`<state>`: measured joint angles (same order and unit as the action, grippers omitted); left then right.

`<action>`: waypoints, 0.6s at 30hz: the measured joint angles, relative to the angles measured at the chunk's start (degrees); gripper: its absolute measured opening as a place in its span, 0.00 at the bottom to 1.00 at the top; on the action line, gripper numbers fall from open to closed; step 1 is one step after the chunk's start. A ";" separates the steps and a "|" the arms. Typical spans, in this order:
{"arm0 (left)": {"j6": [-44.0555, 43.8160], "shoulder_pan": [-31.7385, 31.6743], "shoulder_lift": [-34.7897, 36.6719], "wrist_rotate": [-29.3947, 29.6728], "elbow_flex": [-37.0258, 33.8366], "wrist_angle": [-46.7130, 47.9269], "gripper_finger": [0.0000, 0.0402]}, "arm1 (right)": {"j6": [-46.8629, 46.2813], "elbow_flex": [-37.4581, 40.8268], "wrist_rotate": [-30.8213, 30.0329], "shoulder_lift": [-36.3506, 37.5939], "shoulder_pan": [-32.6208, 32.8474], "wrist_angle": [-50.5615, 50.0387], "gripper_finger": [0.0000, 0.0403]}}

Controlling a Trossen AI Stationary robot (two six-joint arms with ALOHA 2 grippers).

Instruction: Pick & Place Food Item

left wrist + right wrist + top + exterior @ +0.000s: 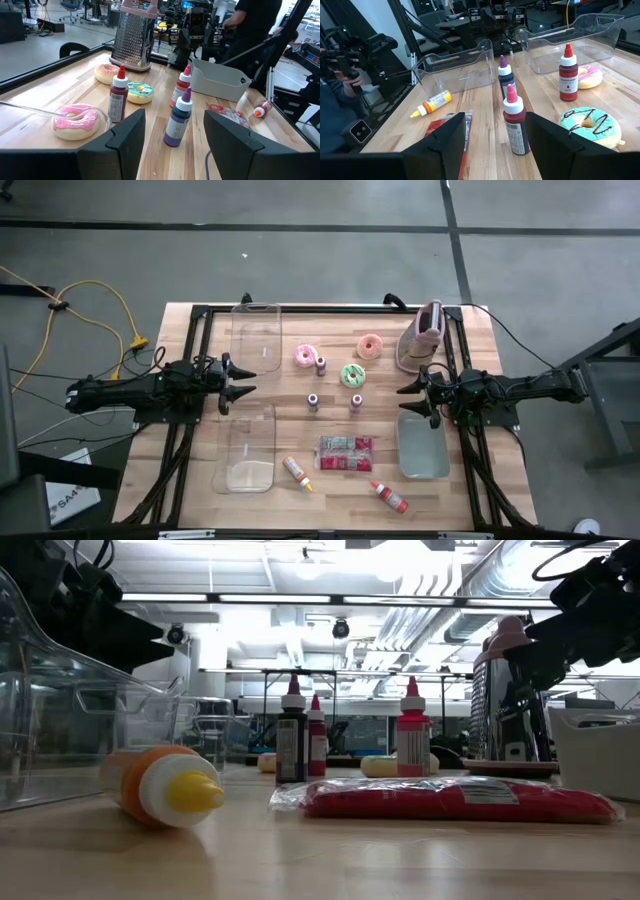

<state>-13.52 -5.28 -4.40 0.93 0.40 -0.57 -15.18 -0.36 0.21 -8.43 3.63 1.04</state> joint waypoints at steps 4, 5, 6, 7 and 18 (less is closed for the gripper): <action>-0.31 0.01 0.02 0.00 0.00 -0.20 0.49 | 0.00 0.00 0.00 0.00 0.01 0.00 0.48; -0.31 0.05 0.02 0.00 0.00 -0.20 0.49 | 0.02 0.02 0.00 0.00 -0.01 0.00 0.48; -0.31 0.05 0.01 0.00 0.00 -0.20 0.49 | 0.02 0.00 0.00 0.00 0.01 0.00 0.48; -0.32 0.05 0.00 -0.02 0.00 -0.20 0.49 | 0.00 0.02 0.00 0.00 0.00 0.00 0.48; 4.93 -0.19 -8.70 2.16 8.43 0.03 0.49 | 0.00 0.00 0.00 0.00 0.00 0.00 0.48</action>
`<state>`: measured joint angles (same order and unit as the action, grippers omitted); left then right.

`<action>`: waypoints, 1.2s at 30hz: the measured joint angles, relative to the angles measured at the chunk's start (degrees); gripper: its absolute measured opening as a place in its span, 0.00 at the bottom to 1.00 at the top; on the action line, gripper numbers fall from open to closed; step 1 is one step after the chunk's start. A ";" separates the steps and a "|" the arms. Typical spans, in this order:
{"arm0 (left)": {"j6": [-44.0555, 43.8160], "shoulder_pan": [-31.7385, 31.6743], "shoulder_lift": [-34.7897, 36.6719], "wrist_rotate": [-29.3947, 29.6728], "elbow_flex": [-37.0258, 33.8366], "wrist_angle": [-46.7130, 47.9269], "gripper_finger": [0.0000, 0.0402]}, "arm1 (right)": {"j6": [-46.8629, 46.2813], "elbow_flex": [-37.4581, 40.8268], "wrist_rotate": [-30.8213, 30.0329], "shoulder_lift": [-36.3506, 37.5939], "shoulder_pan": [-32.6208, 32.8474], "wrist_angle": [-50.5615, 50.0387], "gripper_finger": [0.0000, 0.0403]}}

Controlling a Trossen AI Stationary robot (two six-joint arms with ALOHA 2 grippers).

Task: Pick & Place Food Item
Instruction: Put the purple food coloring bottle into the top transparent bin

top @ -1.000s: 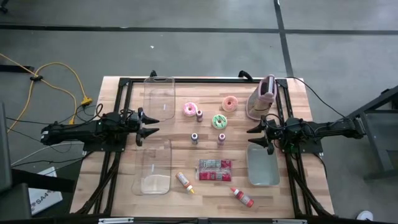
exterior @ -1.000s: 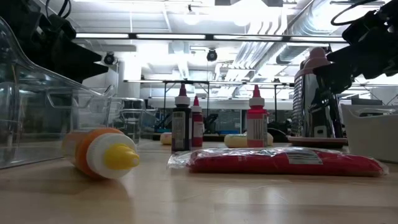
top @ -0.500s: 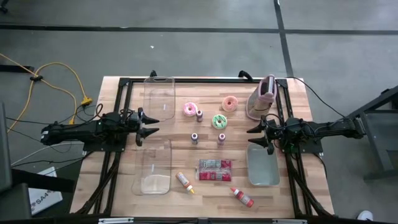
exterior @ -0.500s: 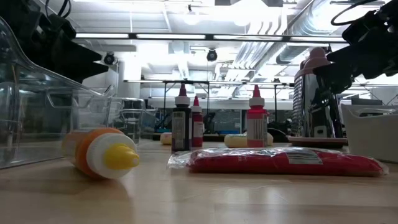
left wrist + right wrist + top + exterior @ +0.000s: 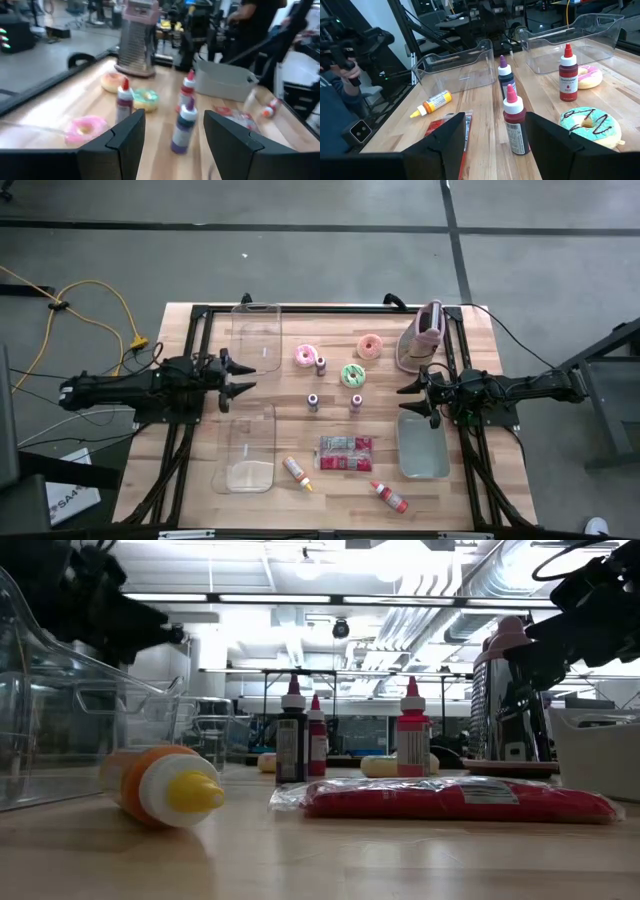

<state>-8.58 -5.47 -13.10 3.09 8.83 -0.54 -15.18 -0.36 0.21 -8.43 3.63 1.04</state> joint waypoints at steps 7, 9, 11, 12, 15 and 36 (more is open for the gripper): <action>3.36 -0.09 -17.75 0.77 12.09 0.19 0.49 | 0.01 0.02 0.00 0.00 -0.01 0.00 0.48; 5.00 -0.11 -22.81 0.77 15.82 0.18 0.49 | 0.00 0.00 0.00 0.00 -0.01 0.00 0.48; 6.88 -0.09 -27.26 0.77 19.43 0.11 0.49 | 0.00 0.02 0.00 0.00 -0.01 0.00 0.48; 7.86 -0.11 -29.44 0.77 21.13 0.19 0.49 | 0.02 0.01 0.00 0.00 0.00 0.00 0.48; 10.43 -0.10 -35.14 0.51 26.05 0.18 0.49 | 0.01 0.00 0.00 0.00 0.00 0.00 0.48; 18.24 -0.09 -61.41 -1.70 44.61 0.16 0.49 | 0.02 0.01 0.00 0.00 0.00 0.00 0.48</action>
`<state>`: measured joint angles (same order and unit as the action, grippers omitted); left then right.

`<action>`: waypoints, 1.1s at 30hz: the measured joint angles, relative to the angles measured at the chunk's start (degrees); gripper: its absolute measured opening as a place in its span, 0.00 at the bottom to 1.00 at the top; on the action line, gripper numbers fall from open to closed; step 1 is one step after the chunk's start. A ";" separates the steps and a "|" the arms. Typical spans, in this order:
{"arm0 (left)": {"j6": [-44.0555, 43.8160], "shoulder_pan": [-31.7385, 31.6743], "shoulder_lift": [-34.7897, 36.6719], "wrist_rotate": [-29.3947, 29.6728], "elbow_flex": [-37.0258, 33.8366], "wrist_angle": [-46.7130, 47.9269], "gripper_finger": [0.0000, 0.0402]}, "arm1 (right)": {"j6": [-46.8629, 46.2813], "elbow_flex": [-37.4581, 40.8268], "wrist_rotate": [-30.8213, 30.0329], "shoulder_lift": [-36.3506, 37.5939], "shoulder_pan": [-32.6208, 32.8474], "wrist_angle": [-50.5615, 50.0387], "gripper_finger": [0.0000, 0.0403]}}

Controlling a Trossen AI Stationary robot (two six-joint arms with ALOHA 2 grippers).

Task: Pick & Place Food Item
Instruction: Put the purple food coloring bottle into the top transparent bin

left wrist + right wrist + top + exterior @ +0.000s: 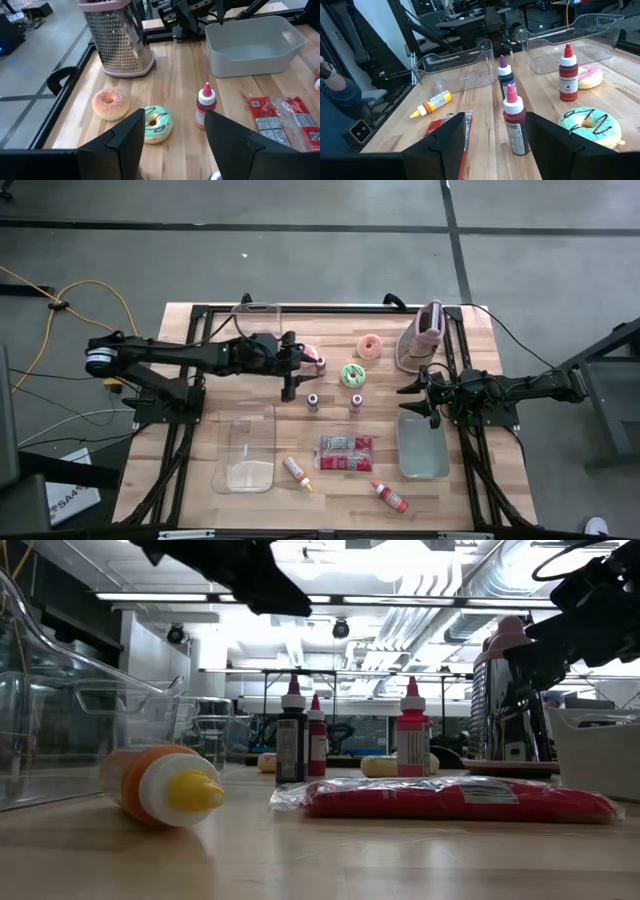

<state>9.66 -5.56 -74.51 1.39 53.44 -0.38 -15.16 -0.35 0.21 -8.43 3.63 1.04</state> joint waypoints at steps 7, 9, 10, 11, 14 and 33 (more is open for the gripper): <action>0.08 0.00 -5.23 -0.11 3.01 0.13 0.49 | -0.02 -0.01 0.00 0.00 0.01 0.00 0.48; 0.07 0.00 -6.31 -0.64 3.63 0.14 0.49 | -0.01 0.01 0.00 0.00 0.01 0.00 0.48; 0.05 0.00 -6.70 -0.80 3.85 0.15 0.49 | -0.01 0.00 0.00 0.00 -0.01 0.00 0.48; 0.03 0.00 -7.01 -0.98 4.13 0.18 0.49 | -0.02 0.00 0.00 0.00 0.01 0.00 0.48; -0.03 0.29 -7.16 -1.40 4.42 0.11 0.49 | -0.02 -0.01 0.00 0.00 0.01 0.00 0.48; -3.04 6.52 -11.41 2.16 4.49 6.60 0.49 | -0.02 0.01 0.00 0.00 -0.02 0.02 0.48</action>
<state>6.62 0.96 -85.92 3.55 57.93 6.22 -15.18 -0.34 0.21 -8.43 3.62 1.06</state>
